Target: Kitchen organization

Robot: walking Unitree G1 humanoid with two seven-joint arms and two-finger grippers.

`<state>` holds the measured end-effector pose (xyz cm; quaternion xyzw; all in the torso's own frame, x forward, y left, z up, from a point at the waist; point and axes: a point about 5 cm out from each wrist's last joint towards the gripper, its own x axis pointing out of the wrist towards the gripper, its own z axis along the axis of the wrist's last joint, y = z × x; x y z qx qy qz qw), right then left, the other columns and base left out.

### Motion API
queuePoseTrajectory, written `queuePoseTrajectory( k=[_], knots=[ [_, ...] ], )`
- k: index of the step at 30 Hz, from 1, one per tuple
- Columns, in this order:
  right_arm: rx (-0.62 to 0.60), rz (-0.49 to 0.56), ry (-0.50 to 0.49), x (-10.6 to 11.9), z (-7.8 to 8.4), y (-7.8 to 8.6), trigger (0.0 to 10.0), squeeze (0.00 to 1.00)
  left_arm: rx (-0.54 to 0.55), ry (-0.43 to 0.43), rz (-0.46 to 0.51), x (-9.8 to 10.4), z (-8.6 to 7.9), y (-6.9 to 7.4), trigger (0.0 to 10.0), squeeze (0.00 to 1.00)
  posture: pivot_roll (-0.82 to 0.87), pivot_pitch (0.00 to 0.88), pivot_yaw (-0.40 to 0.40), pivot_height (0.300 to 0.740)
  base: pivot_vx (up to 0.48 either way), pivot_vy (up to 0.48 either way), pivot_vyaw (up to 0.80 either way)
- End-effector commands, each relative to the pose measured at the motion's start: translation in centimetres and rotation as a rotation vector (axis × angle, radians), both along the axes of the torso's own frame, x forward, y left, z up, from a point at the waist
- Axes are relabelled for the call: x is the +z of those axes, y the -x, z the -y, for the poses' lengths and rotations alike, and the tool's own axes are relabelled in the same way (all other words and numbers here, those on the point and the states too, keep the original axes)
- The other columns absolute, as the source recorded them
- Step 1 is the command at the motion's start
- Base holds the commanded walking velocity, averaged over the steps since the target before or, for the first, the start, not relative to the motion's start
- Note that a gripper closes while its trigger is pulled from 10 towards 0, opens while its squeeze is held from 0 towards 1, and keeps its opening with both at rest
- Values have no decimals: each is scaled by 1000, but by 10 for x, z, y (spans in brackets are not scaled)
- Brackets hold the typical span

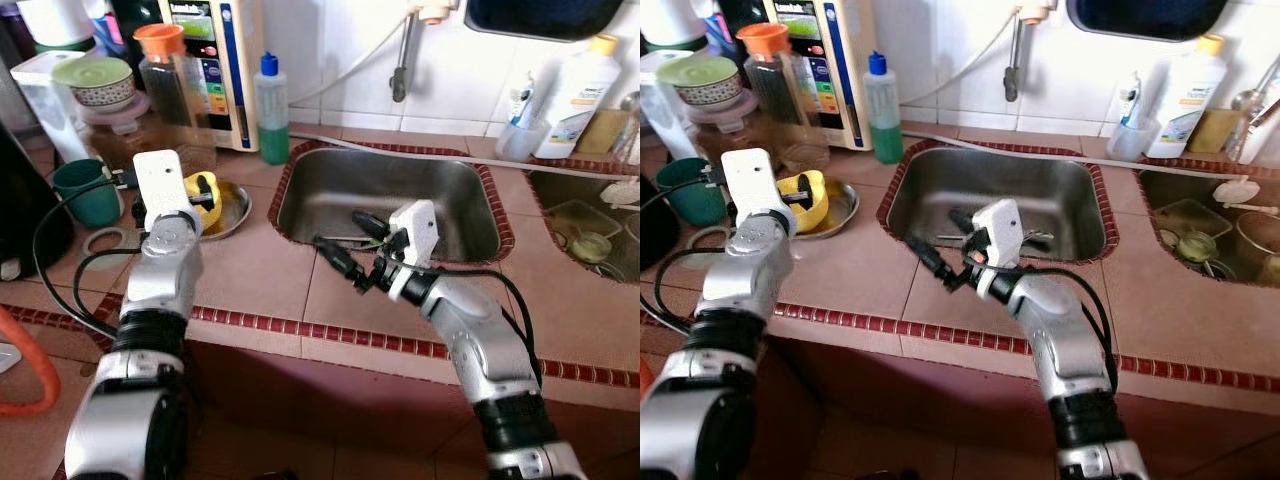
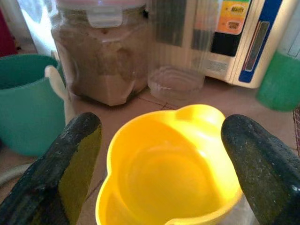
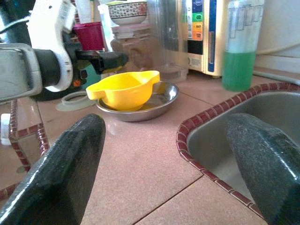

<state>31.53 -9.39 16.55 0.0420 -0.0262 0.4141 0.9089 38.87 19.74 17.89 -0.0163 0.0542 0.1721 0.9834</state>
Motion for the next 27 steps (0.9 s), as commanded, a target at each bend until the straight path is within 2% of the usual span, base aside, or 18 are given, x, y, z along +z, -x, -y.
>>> queuePoseTrajectory(
  k=[1, 10, 14, 15, 22, 27],
  knots=[
    [7, 10, 0, 4, -2, 3, 10000, 0, 24, 14, -15, 0, -2, -2, 10000, 0, -3, 34, 65, 740, 0, 0, 0],
    [25, 7, 27, 9, -7, 11, 10000, 0, 72, 59, -132, -10, -10, -7, 10000, 0, -1, 28, 76, 740, 0, 0, 0],
    [46, 11, 36, 9, -9, 14, 10000, 0, 76, 53, -138, -13, -13, -6, 10000, 0, -2, 27, 77, 740, 0, 0, 0],
    [51, 11, 38, 9, -10, 14, 10000, 0, 59, 90, -147, -16, -12, -6, 10000, 0, -2, 24, 78, 740, 0, 0, 0],
    [55, 11, 47, 10, -10, 16, 10000, 0, 30, 195, -195, -24, -10, -7, 10000, 0, -3, 20, 80, 740, 0, 0, 0],
    [54, 14, 54, 10, -10, 16, 10000, 0, 34, 236, -204, -24, -12, -7, 10000, 0, -3, 18, 81, 740, 0, 0, 0]
  ],
)
